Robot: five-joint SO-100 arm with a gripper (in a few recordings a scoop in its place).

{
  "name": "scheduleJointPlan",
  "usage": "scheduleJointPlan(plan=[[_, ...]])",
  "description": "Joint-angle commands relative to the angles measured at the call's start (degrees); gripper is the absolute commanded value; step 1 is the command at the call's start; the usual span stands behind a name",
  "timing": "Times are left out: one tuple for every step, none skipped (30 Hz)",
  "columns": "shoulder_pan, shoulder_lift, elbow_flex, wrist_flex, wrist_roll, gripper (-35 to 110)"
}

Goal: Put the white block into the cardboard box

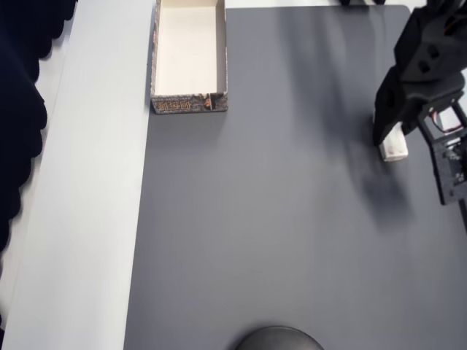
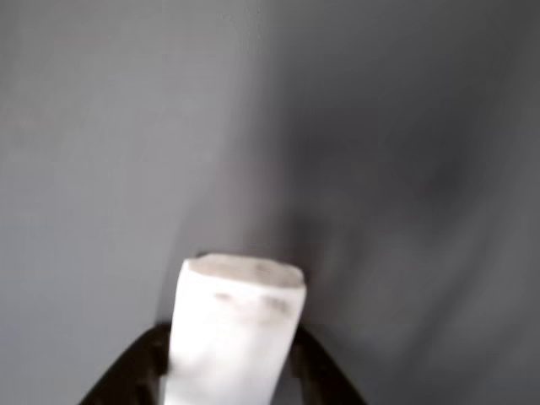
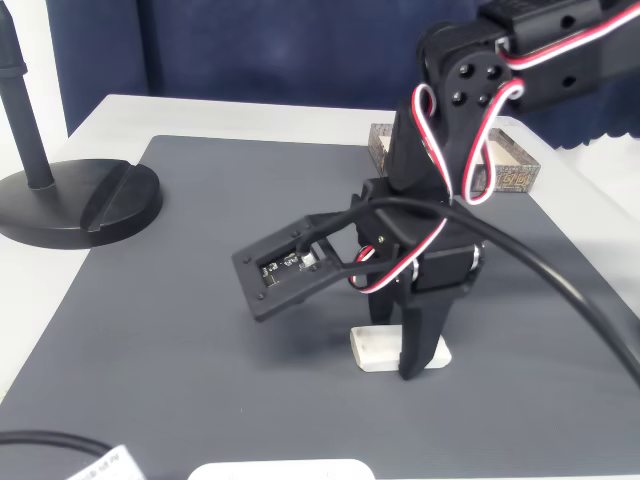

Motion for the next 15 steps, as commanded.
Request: scheduleJointPlan(plan=[[0.6, 0.1, -2.3, 1.9, -1.0, 17], [0.6, 0.1, -2.3, 2.0, -1.1, 16], [0.5, 0.1, -2.3, 2.3, -1.7, 15], [0.5, 0.1, -2.3, 2.6, -2.8, 13], [0.5, 0.1, -2.4, 2.9, -4.0, 12], [0.5, 0.1, -2.5, 3.3, -5.0, 10], [0.5, 0.1, -2.7, 3.4, -5.2, 9], [0.4, 0.1, -2.8, 3.4, -5.6, 8], [0.4, 0.1, -3.0, 3.4, -6.8, 7], [0.3, 0.1, -3.2, 3.4, -7.2, 6], [0.2, 0.1, -3.3, 3.4, -7.2, 5], [0.1, 0.1, -3.4, 3.4, -7.3, 3], [-0.1, 0.1, -3.5, 3.4, -7.4, 2], [-0.1, 0.2, -3.6, 3.5, -7.4, 1], [-0.2, 0.3, -3.7, 3.8, -7.4, -1]])
